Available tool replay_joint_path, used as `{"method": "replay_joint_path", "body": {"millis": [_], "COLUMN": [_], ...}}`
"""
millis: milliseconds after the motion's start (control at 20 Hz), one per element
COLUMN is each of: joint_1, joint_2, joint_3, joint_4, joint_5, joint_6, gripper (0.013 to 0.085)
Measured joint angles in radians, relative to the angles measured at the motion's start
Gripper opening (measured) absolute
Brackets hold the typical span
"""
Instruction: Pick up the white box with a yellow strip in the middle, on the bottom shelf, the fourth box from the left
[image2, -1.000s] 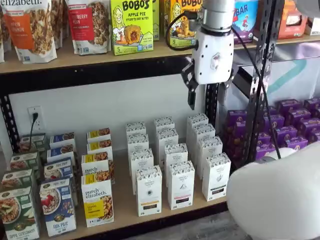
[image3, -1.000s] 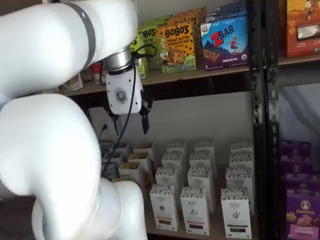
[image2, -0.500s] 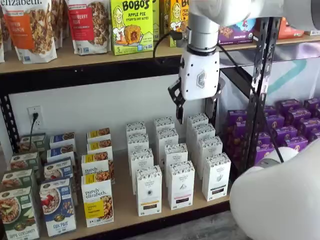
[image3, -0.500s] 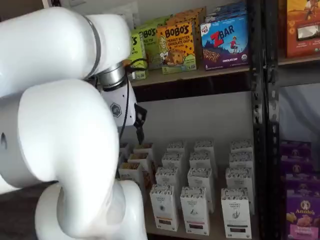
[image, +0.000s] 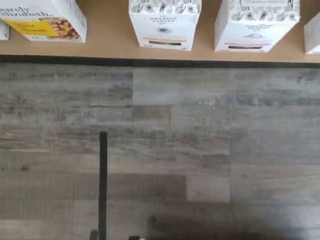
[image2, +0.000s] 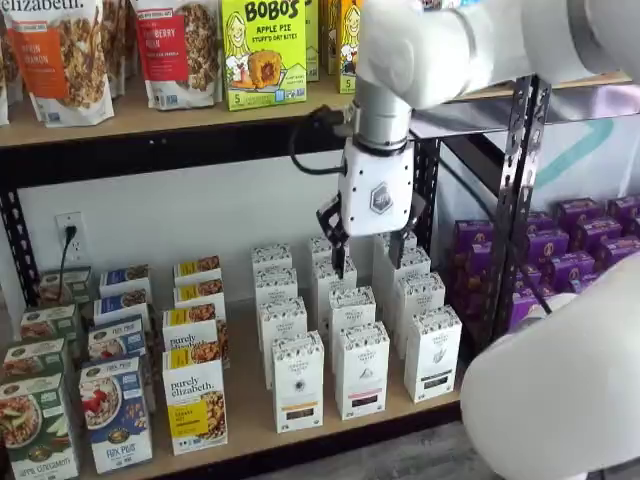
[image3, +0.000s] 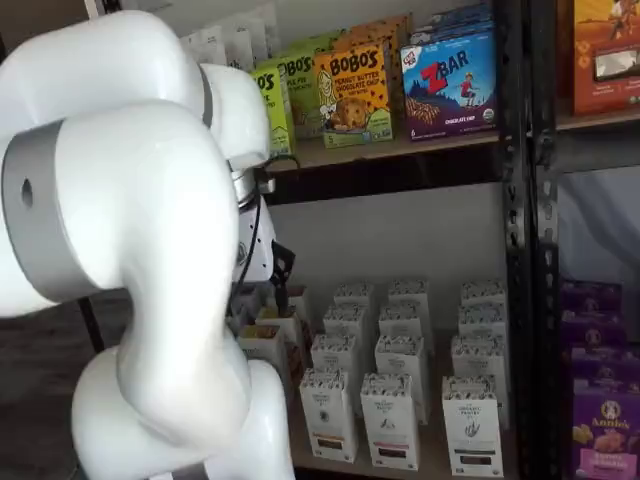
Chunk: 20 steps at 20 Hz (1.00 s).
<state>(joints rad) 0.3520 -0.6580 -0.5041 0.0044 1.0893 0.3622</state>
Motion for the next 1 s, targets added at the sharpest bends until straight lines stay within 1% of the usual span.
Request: {"method": "replay_joint_path", "body": {"millis": [100,250,450,650,850,1000], "joint_1": [0.003,-0.002,-0.007,-0.020,-0.038,-0.054], "joint_2": [0.038,0.121,0.231,0.331,0.441,0.513], "joint_3": [0.007,0.016,0.015,0.005,-0.013,-0.029], "joint_4": [-0.004,0.017,0.019,0.029,0.021,0.003], "joint_5": [-0.047,-0.139,-0.246,-0.330,-0.412,-0.462], "joint_6": [0.004,-0.013,-0.021,-0.042,-0.057,-0.059], "gripper": [0.0850,0.0850,0.0850,0.0850,0.0850,0.0850]}}
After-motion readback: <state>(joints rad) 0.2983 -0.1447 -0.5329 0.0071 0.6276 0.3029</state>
